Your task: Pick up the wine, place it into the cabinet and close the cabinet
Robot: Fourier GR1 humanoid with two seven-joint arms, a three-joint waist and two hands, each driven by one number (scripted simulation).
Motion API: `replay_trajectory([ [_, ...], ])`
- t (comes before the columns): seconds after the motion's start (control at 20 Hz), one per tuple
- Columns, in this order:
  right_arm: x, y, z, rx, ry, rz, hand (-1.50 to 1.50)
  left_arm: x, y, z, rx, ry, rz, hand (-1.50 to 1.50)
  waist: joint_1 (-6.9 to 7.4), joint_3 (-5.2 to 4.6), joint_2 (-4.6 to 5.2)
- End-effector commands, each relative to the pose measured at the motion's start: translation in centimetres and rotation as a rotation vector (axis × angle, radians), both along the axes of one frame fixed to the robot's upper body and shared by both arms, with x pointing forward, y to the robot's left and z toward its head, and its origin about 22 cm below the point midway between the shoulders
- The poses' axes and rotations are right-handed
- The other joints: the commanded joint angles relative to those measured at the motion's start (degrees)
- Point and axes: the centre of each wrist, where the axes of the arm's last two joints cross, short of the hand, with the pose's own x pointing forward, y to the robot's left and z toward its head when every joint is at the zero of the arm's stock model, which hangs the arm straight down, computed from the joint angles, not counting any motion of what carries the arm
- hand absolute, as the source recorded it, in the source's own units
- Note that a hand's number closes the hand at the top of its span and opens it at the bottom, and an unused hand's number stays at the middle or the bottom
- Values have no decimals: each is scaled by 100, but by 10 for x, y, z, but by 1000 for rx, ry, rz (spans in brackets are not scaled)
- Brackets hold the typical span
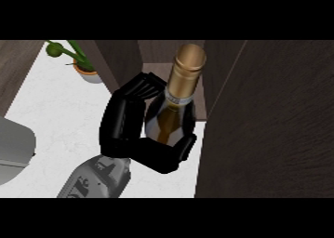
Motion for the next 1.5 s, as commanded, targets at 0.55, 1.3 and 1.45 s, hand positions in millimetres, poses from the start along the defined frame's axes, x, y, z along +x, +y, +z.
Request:
replay_trajectory([
  [0.55,-32,-6,24,21,-47,51,-150,21,-24,-2,43,-14,101,150,12,-3,-4],
  [1.3,-34,-7,24,23,-44,49,-150,44,-35,-57,44,19,147,150,-46,-3,6],
  [1.45,-16,-6,15,8,-56,46,-150,30,-38,-76,102,14,163,150,-4,0,5],
])
